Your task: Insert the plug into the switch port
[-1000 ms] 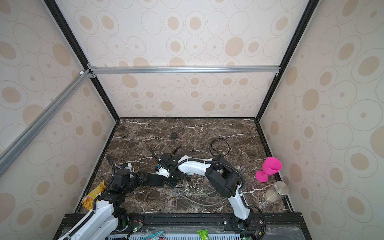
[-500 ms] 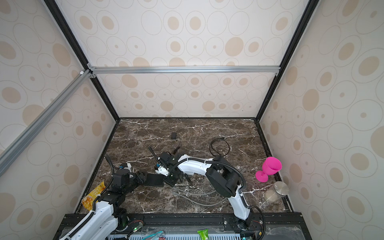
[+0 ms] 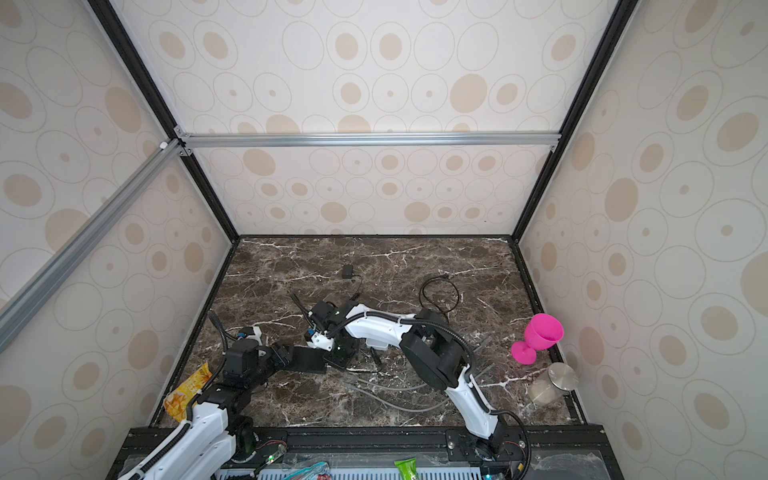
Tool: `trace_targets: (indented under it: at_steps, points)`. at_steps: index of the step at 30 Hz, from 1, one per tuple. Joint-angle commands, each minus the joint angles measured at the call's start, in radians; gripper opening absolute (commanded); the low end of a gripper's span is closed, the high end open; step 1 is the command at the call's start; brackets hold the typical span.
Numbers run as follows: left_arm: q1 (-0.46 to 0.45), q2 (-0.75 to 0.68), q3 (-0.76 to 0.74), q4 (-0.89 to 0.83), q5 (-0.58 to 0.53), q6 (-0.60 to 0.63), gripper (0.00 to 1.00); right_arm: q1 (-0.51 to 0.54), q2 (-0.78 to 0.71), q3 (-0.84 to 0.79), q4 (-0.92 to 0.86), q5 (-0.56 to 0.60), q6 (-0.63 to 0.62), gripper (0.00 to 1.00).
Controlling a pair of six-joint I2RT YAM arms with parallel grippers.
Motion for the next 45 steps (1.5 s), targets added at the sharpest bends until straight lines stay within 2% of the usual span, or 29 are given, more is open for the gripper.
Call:
trace_targets:
  at_steps: [1,13,19,24,30,33,36,40,45]
  points:
    - [-0.009,0.008,-0.016,0.029,0.103,-0.002,0.58,0.014,0.019,0.088,0.071,-0.051,-0.047,0.00]
    - [-0.008,0.004,-0.055,0.088,0.175,-0.005,0.56,0.014,0.083,0.234,0.060,-0.085,-0.087,0.00]
    - [-0.009,0.045,-0.053,0.136,0.224,0.009,0.56,0.020,0.116,0.298,0.060,-0.158,-0.205,0.00]
    - [-0.010,0.072,-0.057,0.170,0.252,0.016,0.55,0.020,0.113,0.309,0.094,-0.169,-0.273,0.00]
    - [-0.012,0.099,-0.056,0.196,0.280,0.016,0.55,0.023,0.136,0.346,0.126,-0.184,-0.264,0.00]
    - [-0.013,0.098,-0.056,0.193,0.279,0.015,0.54,0.024,0.148,0.355,0.111,-0.153,-0.248,0.00]
    - [-0.013,0.085,-0.053,0.171,0.258,0.015,0.56,0.025,0.107,0.253,0.152,-0.079,-0.229,0.02]
    - [-0.012,0.054,-0.034,0.110,0.196,0.018,0.57,0.021,-0.005,0.020,0.296,0.026,-0.194,0.21]
    - [-0.008,-0.011,0.005,0.005,0.087,0.013,0.60,0.013,-0.128,-0.185,0.383,0.092,-0.159,0.25]
